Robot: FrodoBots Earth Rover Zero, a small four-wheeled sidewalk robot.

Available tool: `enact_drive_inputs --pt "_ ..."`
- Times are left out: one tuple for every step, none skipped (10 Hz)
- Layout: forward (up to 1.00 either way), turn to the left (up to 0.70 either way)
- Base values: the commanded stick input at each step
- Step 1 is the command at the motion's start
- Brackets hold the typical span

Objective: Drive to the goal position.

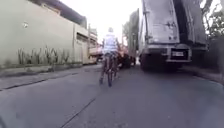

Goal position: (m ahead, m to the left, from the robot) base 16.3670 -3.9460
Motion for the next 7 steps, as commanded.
enact_drive_inputs --pt "1.0 0.05" --pt "1.0 -0.01" --pt "1.0 -0.17" --pt "1.0 -0.32" --pt "1.0 -0.16" --pt "1.0 0.05" --pt "1.0 0.03"
